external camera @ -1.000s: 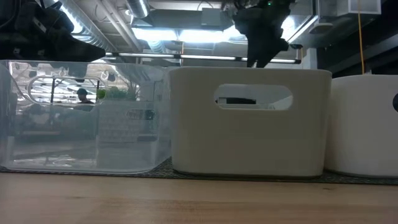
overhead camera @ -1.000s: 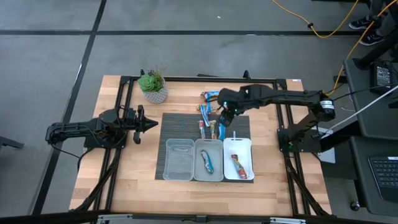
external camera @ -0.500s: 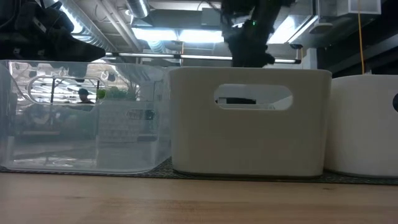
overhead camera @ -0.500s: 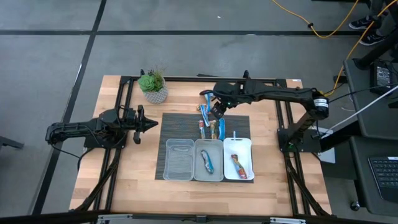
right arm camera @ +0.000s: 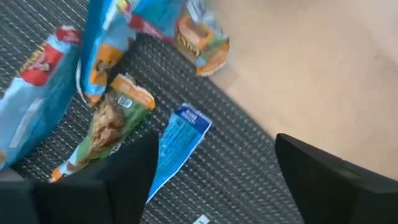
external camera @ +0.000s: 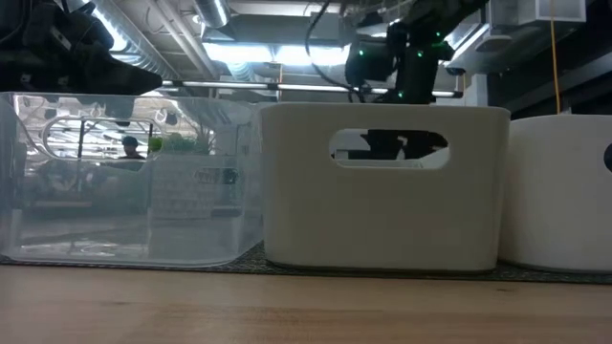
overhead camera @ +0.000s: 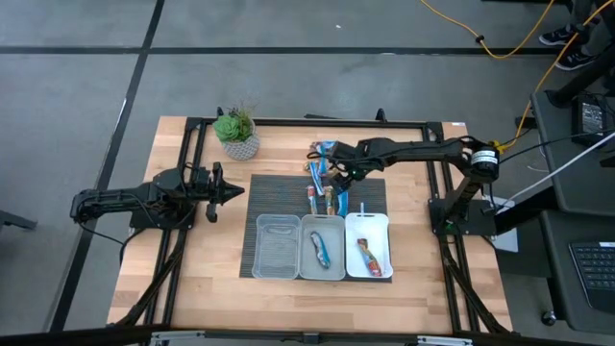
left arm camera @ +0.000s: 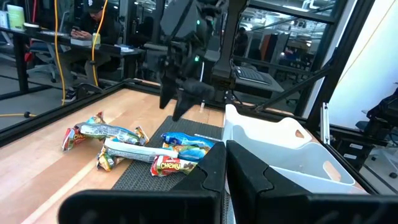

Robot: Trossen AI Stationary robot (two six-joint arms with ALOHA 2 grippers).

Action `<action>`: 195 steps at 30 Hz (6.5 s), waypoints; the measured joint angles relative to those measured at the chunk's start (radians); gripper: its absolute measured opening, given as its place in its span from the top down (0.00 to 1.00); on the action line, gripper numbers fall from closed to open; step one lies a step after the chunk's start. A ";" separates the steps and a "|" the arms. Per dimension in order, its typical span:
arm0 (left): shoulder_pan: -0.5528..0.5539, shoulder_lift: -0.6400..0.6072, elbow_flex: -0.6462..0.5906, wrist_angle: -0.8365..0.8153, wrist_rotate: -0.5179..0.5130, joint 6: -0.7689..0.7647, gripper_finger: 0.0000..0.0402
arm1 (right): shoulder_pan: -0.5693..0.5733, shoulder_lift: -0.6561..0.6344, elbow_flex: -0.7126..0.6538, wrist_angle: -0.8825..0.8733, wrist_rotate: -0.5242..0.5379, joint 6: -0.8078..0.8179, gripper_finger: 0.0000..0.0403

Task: Pick and place Granola Bars by type
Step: Put the blue granola bar into the gray bin

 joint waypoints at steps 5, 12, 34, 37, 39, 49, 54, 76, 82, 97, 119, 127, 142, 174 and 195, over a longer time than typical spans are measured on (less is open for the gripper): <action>0.000 0.000 0.000 0.000 0.000 0.000 0.98 | 0.000 0.001 -0.060 0.070 -0.052 0.060 0.16; 0.000 0.000 0.000 0.000 0.000 0.000 0.98 | 0.010 0.001 -0.116 0.175 -0.098 0.104 0.16; 0.000 0.000 0.000 0.000 0.000 0.000 0.98 | 0.016 0.095 -0.131 0.230 -0.068 0.067 0.51; 0.000 0.000 0.000 0.000 0.000 0.000 0.98 | 0.017 0.094 -0.131 0.229 -0.072 0.048 0.65; 0.000 0.000 0.000 0.000 0.000 0.000 0.98 | 0.017 0.093 -0.131 0.228 -0.088 0.040 0.73; 0.000 0.000 0.000 0.000 0.000 0.000 0.98 | 0.017 0.093 -0.061 0.096 -0.118 -0.065 0.80; 0.000 0.000 0.000 0.000 0.000 0.000 0.98 | 0.017 0.092 0.063 -0.071 -0.016 -0.173 0.83; 0.000 0.000 0.000 0.000 0.000 0.000 0.98 | 0.013 -0.173 0.611 -0.410 0.151 -0.407 0.86; 0.000 0.000 0.000 0.000 0.000 0.000 0.98 | 0.013 -0.313 0.614 -0.408 0.152 -0.411 0.83; 0.000 0.000 0.000 0.000 0.000 0.000 0.98 | 0.082 -0.428 0.614 -0.391 0.152 -0.479 0.83; 0.000 0.000 0.000 0.000 0.000 0.000 0.98 | 0.275 -0.205 0.612 0.064 -0.158 -0.648 0.88; 0.000 0.000 0.000 0.000 0.000 0.000 0.98 | 0.324 -0.173 0.612 0.057 -0.142 -0.634 0.84; 0.000 0.000 0.000 0.000 0.000 0.000 0.98 | 0.407 -0.015 0.613 -0.066 -0.034 -0.500 0.84; 0.000 0.000 0.000 0.000 0.000 0.000 0.98 | 0.430 0.052 0.232 0.081 0.011 -0.272 0.88; 0.000 0.000 0.000 0.000 0.000 0.000 0.98 | 0.473 0.052 0.014 0.333 -0.008 -0.160 0.88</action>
